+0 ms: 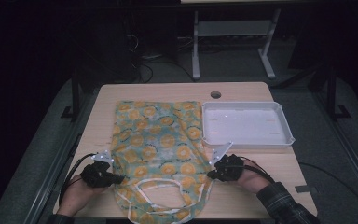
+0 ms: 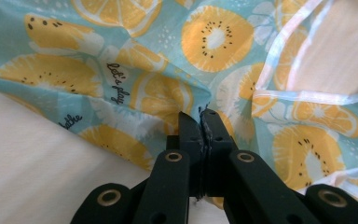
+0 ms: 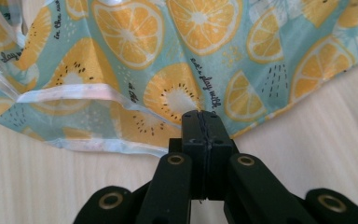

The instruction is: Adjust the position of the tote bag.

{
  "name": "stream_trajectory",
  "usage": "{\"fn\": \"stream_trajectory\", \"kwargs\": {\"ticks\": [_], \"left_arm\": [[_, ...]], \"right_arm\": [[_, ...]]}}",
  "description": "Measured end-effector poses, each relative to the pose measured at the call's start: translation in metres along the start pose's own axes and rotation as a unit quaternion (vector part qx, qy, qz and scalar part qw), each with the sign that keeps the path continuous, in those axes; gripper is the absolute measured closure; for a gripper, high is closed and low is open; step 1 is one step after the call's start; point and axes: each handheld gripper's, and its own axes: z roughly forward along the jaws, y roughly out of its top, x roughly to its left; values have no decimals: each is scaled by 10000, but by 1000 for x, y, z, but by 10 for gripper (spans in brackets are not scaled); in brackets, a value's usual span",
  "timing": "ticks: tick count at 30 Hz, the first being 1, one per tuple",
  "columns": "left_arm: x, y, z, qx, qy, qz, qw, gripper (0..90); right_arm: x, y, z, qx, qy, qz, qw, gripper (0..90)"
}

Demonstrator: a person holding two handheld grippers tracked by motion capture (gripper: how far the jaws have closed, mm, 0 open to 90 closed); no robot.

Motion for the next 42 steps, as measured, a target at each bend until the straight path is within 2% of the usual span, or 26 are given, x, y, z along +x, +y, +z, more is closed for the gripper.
{"fn": "stream_trajectory", "kwargs": {"ticks": [2, 7, 10, 13, 16, 20, 22, 25, 28, 30, 31, 35, 40, 42], "left_arm": [[-5, -2, 0, 9, -64, 47, 10000, 884], [-9, -13, -4, -66, -177, -60, 9998, 883], [-9, -17, -5, -60, -147, -162, 9997, 873], [-7, -19, -7, -82, -37, -112, 9999, 794], [-7, -19, -16, -206, 96, -94, 9997, 717], [-12, -18, -37, -572, 288, 1, 9979, 629], [-16, -15, -43, -691, 295, 109, 9971, 600], [-24, -10, -45, -822, 193, 279, 9960, 570], [-29, -6, -38, -763, 67, 401, 9963, 538], [-30, -6, -32, -636, -2, 478, 9968, 514], [-31, -6, -30, -643, -27, 462, 9969, 496], [-38, -6, -19, -511, -129, 604, 9968, 424], [-46, -8, -10, -360, -96, 768, 9963, 341], [-48, -11, -6, -224, -65, 836, 9962, 315]], "right_arm": [[2, -5, -3, 19, -12, -37, 10000, 892], [8, -12, -5, -47, 105, -17, 9999, 887], [10, -11, -2, -17, 141, -49, 9999, 883], [10, -11, -1, -25, 154, -40, 9999, 869], [8, -11, -4, -88, 137, 15, 9999, 807], [7, -10, -12, -264, 156, 56, 9995, 671], [7, -8, -17, -410, 195, -4, 9990, 605], [9, -4, -20, -539, 269, -21, 9982, 543], [14, 2, -20, -626, 353, -35, 9974, 494], [17, 6, -18, -624, 369, -81, 9973, 464], [19, 8, -16, -626, 374, -131, 9973, 453], [26, 13, -7, -555, 394, -192, 9975, 409], [34, 17, 2, -453, 418, -290, 9977, 356], [36, 17, 4, -464, 422, -301, 9976, 329]]}}
